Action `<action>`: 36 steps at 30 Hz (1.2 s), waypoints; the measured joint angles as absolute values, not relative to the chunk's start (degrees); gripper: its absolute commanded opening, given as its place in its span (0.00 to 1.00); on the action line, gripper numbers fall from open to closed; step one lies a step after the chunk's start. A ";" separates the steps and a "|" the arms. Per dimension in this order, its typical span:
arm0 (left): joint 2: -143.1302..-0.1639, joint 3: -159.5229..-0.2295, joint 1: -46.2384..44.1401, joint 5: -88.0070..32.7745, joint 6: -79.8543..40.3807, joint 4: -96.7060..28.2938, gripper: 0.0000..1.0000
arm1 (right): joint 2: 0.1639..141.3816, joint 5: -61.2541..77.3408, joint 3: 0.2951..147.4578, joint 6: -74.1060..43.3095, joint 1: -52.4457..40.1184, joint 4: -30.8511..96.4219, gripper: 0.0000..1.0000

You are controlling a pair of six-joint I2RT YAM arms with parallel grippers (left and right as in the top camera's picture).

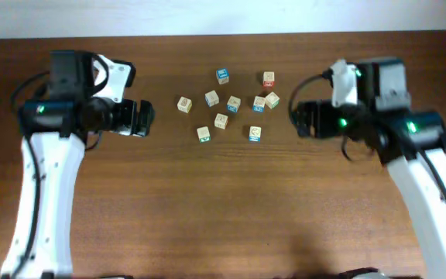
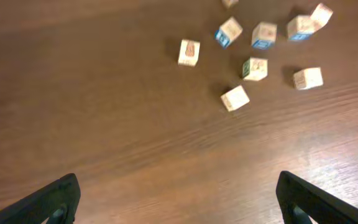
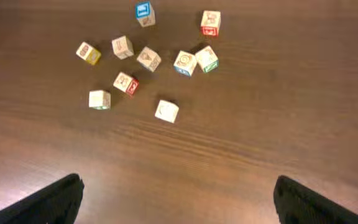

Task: Rotate 3 blocks

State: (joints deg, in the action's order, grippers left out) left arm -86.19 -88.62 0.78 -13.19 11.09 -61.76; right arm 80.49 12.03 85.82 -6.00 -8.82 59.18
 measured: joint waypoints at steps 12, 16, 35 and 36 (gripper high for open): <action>-96.12 -88.77 0.73 -3.42 -1.98 -62.35 0.99 | 115.85 3.77 89.06 -30.52 -22.31 44.49 0.61; -96.12 -88.77 0.78 1.15 -6.52 -62.37 0.99 | 118.98 -3.27 89.06 -35.86 -24.05 42.92 0.51; -96.12 -88.77 0.78 2.02 -6.98 -61.23 0.99 | 122.08 -0.43 90.17 -32.99 -24.05 53.08 0.26; -96.12 -88.77 0.78 2.02 -6.98 -61.23 0.99 | 122.08 0.62 90.19 -31.09 -24.05 54.28 0.26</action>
